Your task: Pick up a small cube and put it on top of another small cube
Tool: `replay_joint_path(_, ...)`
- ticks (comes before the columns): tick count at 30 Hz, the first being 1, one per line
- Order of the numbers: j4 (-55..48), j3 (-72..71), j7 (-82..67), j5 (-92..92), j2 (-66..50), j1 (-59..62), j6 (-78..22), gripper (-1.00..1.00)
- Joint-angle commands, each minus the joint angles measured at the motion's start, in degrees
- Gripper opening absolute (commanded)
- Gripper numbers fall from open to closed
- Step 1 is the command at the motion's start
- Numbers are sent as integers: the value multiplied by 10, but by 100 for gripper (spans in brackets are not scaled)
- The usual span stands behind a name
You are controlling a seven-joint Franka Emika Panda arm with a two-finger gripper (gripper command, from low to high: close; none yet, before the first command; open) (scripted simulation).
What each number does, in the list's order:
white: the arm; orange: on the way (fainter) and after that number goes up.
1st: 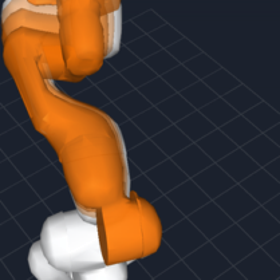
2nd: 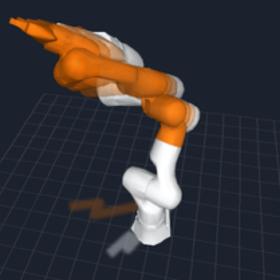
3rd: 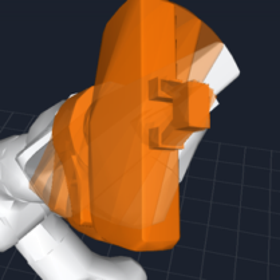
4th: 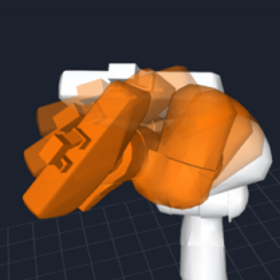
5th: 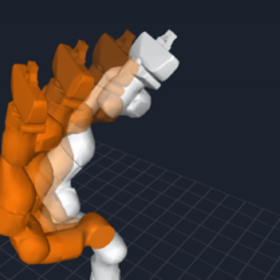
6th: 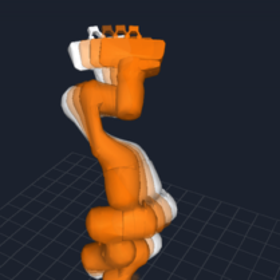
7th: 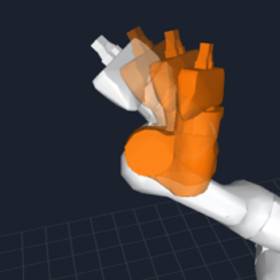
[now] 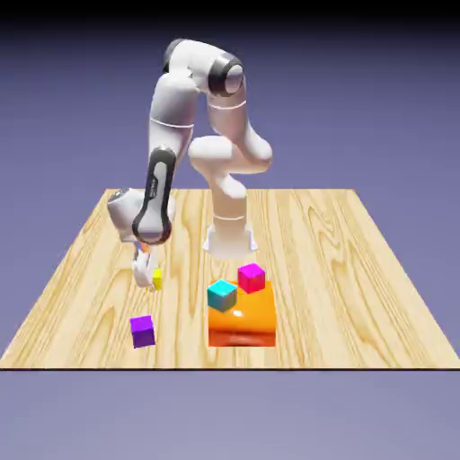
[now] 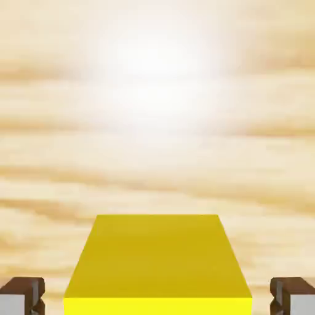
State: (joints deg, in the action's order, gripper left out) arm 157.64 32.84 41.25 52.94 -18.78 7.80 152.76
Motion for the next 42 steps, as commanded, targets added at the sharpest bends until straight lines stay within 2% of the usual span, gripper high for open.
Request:
replay_joint_path(1,3,14,18,-25,13,-7,-3,-100)
replay_joint_path(14,42,192,248,-349,187,-94,-45,-100)
replay_joint_path(16,42,193,250,-350,188,-95,-45,-100)
replay_joint_path(35,-352,-97,38,-414,-4,-39,-286,-100)
replay_joint_path(40,-326,-123,10,-374,-71,-24,-198,-100)
replay_joint_path(41,-326,-123,10,-374,-71,-24,-198,100)
replay_joint_path(42,-326,-123,10,-374,-71,-24,-198,100)
